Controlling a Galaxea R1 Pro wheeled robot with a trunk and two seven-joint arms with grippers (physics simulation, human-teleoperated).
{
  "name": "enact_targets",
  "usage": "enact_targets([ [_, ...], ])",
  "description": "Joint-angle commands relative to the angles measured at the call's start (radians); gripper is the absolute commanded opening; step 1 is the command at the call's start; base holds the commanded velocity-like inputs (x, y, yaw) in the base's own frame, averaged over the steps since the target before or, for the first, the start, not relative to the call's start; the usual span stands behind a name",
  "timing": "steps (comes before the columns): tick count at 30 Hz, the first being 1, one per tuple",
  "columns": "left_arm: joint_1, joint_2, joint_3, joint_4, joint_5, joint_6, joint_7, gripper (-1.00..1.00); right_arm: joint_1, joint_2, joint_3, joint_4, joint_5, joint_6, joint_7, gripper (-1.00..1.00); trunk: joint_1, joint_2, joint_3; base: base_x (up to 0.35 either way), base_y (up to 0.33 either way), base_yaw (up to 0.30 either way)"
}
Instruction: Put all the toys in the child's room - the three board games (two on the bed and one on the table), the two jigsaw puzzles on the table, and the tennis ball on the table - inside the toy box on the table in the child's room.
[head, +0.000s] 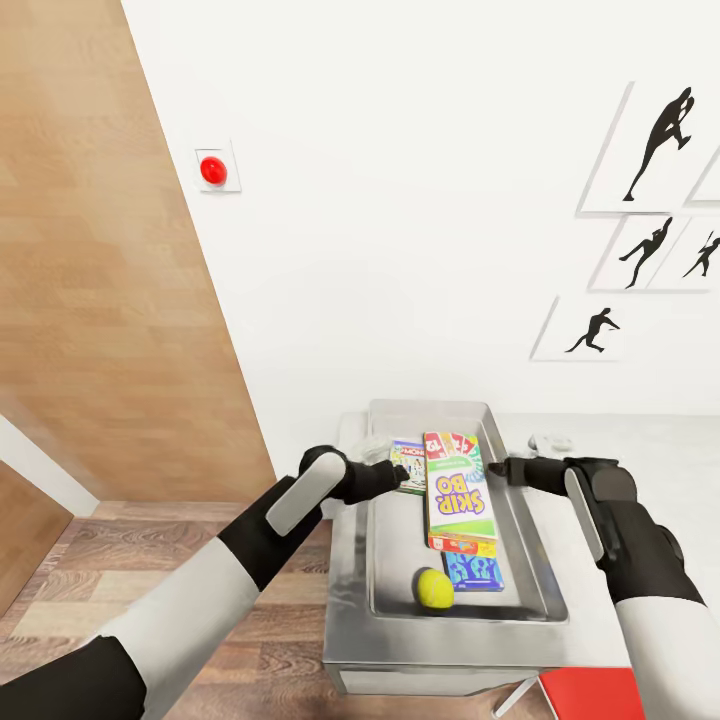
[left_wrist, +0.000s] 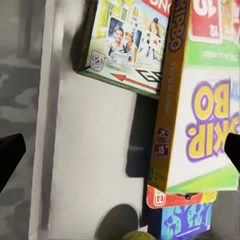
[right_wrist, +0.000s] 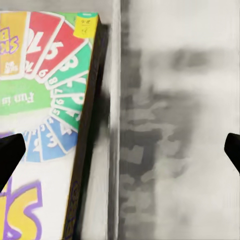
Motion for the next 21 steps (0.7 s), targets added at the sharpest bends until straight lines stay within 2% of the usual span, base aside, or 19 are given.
enact_targets([
  [1, -0.001, 0.0, -0.001, -0.002, 0.008, 0.0, 0.009, 1.0, -0.001, 0.0, -0.001, -0.002, -0.002, 0.005, 0.001, 1.0, 0.001, -0.002, -0.002, 0.0, 0.0, 0.0],
  [3, 0.027, 0.018, 0.001, -0.086, 0.006, -0.001, 0.015, 1.0, 0.023, -0.001, -0.013, -0.062, -0.004, 0.009, 0.002, 1.0, 0.001, -0.002, -0.002, 0.0, 0.0, 0.0],
  [5, 0.054, 0.037, 0.002, -0.172, -0.004, -0.003, 0.021, 1.0, 0.056, -0.002, -0.041, -0.136, -0.006, 0.013, 0.003, 1.0, 0.001, -0.002, -0.002, 0.0, 0.0, 0.0],
  [10, 0.103, 0.068, 0.015, -0.335, -0.073, -0.018, 0.027, 1.0, 0.14, 0.0, -0.135, -0.307, -0.017, 0.018, 0.008, 1.0, 0.001, -0.002, -0.002, 0.0, 0.0, 0.0],
  [15, 0.131, 0.076, 0.025, -0.412, -0.128, -0.032, 0.028, 1.0, 0.18, -0.002, -0.18, -0.369, -0.031, 0.02, 0.058, 1.0, 0.001, -0.002, -0.002, 0.0, 0.0, 0.0],
  [21, 0.141, 0.078, 0.029, -0.439, -0.147, -0.037, 0.025, 1.0, 0.194, -0.003, -0.196, -0.39, -0.035, 0.02, 0.108, 1.0, 0.001, -0.002, -0.002, 0.0, 0.0, 0.0],
])
